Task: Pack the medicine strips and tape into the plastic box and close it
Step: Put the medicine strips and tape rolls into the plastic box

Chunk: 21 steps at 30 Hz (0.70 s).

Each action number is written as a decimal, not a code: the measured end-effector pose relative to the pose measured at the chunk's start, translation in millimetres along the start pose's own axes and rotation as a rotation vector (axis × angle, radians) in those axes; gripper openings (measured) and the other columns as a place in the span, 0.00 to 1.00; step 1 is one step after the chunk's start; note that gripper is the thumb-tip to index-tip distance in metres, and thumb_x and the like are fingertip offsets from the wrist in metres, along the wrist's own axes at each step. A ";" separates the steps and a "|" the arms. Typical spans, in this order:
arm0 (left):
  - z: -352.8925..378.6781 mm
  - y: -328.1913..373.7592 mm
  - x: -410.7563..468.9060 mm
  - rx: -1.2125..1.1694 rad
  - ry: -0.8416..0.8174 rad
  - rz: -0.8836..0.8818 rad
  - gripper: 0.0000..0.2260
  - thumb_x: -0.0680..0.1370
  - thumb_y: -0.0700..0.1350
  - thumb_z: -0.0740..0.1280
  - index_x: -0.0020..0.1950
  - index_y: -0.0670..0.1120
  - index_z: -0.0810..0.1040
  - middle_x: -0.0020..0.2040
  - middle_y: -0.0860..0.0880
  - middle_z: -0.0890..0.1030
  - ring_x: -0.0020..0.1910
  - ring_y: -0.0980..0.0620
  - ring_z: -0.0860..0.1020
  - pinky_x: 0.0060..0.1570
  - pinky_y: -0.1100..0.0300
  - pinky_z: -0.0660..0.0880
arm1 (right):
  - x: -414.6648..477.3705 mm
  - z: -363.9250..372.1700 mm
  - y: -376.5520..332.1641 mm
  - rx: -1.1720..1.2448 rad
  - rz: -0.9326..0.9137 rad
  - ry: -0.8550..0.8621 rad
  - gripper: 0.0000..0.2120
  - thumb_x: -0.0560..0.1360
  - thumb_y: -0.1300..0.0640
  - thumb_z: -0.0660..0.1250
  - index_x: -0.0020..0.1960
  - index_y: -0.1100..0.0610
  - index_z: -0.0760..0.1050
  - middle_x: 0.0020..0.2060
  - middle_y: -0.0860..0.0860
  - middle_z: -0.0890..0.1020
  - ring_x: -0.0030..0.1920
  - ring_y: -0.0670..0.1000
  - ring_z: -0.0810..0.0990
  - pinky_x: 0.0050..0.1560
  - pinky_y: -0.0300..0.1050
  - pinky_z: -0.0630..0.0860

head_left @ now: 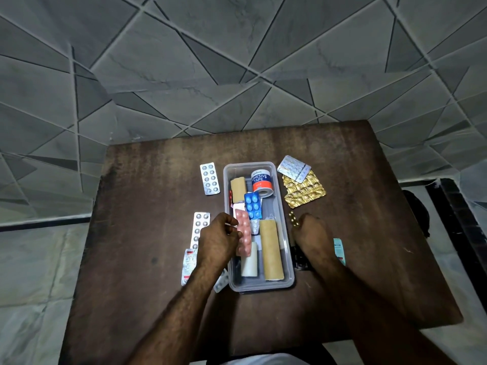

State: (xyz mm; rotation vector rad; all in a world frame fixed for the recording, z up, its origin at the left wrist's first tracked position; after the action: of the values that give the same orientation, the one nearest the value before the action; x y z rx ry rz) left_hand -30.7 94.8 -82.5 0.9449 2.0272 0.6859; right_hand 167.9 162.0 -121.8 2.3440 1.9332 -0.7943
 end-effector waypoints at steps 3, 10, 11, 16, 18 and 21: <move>1.0 -0.5 5.2 0.027 0.019 0.013 0.06 0.75 0.38 0.68 0.49 0.47 0.78 0.43 0.49 0.83 0.34 0.62 0.76 0.25 0.78 0.67 | -4.7 -20.4 -5.6 0.135 0.066 0.087 0.09 0.74 0.52 0.66 0.49 0.57 0.79 0.46 0.55 0.84 0.47 0.56 0.81 0.50 0.46 0.75; 10.5 5.8 5.6 0.115 -0.044 0.114 0.05 0.78 0.35 0.65 0.53 0.38 0.77 0.39 0.48 0.77 0.26 0.65 0.71 0.23 0.79 0.65 | -19.4 -32.9 -34.7 0.540 0.050 0.040 0.04 0.74 0.55 0.69 0.47 0.52 0.81 0.41 0.47 0.84 0.43 0.47 0.82 0.41 0.40 0.75; 11.9 6.0 5.3 0.134 -0.044 0.112 0.05 0.77 0.35 0.65 0.53 0.38 0.78 0.40 0.47 0.78 0.27 0.65 0.71 0.23 0.78 0.66 | -21.5 -27.0 -38.5 0.553 0.051 -0.001 0.03 0.73 0.56 0.69 0.47 0.52 0.81 0.42 0.48 0.85 0.42 0.47 0.82 0.41 0.40 0.77; 13.8 2.9 5.6 0.234 0.014 0.064 0.06 0.76 0.41 0.67 0.52 0.44 0.79 0.48 0.45 0.84 0.36 0.55 0.72 0.31 0.67 0.65 | -30.0 0.5 -47.1 0.352 -0.019 -0.080 0.06 0.73 0.56 0.68 0.47 0.54 0.82 0.45 0.51 0.85 0.46 0.52 0.82 0.46 0.42 0.76; 14.0 1.4 5.6 0.258 0.000 0.083 0.08 0.76 0.41 0.66 0.54 0.44 0.79 0.49 0.46 0.84 0.38 0.56 0.73 0.35 0.67 0.66 | -32.3 4.3 -47.6 0.242 -0.059 -0.067 0.06 0.73 0.55 0.66 0.48 0.53 0.81 0.45 0.51 0.85 0.46 0.53 0.82 0.46 0.42 0.75; 9.1 -5.7 8.7 0.171 0.026 0.097 0.07 0.75 0.42 0.69 0.53 0.47 0.80 0.47 0.49 0.85 0.41 0.54 0.78 0.41 0.66 0.68 | -33.0 3.1 -44.8 0.169 -0.103 -0.055 0.08 0.73 0.53 0.64 0.48 0.53 0.80 0.45 0.51 0.85 0.45 0.54 0.82 0.46 0.45 0.77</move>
State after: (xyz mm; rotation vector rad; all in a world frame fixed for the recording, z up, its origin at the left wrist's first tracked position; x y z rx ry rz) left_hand -29.0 99.7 -95.2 1.1456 2.0995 0.5852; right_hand 121.7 141.5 -98.1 2.2976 2.0537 -1.0575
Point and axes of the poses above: each hand's wrist, its own x-axis towards the middle knuckle, its own z-axis out of the palm, y = z × x, the point moved 1 cm from there along x, towards the middle knuckle
